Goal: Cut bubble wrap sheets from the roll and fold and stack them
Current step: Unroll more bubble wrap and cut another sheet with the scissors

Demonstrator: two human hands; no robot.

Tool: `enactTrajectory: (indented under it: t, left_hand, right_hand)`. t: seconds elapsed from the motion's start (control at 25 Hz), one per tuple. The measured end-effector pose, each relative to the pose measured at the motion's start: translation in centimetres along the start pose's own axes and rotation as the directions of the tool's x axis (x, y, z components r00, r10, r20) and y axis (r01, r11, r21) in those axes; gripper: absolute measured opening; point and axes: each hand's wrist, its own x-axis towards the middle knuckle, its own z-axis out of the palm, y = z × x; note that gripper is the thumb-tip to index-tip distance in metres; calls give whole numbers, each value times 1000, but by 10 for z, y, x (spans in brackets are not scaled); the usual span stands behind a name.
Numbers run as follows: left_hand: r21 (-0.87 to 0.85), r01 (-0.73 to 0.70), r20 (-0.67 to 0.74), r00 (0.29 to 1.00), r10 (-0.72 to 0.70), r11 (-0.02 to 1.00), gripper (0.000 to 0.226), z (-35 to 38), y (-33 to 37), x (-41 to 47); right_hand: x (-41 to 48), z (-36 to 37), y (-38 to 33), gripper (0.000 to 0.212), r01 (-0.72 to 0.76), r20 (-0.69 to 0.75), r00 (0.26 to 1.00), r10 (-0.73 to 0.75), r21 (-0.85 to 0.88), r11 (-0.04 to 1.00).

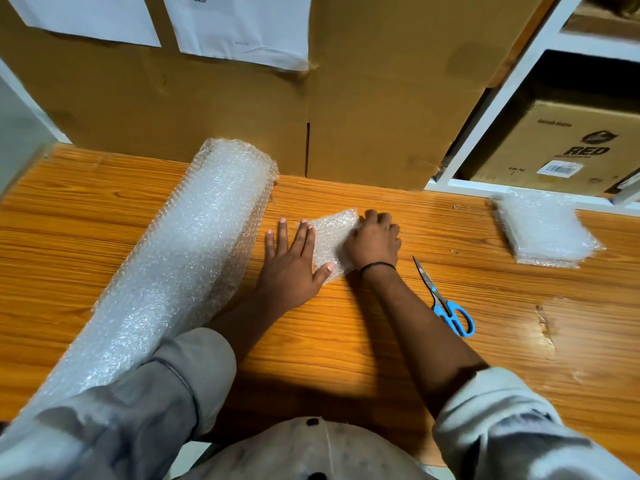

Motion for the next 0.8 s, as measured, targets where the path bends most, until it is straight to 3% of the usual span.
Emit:
enactTrajectory:
  t: [0.24,0.44,0.64,0.8]
  left_hand:
    - [-13,-12,0,1000,12,1000,99,2,1,-1]
    - [-24,-30,34,999,31,999,102,-4,-3,0]
    - [-34,-66,73,995,68,997,100,-9,-10,3]
    - [-113,-91,75,992,100,989,90,-15,-10,3]
  right_hand:
    - [5,-6,1,40,-69,178,983,48,109,992]
    - [3,-16,1,49,-20,131,991,-24,324,946]
    - [-11,-15,9,69,107,115,982,-152,324,940]
    - [-20,-16,17,60,199,12,978,-209,250,948]
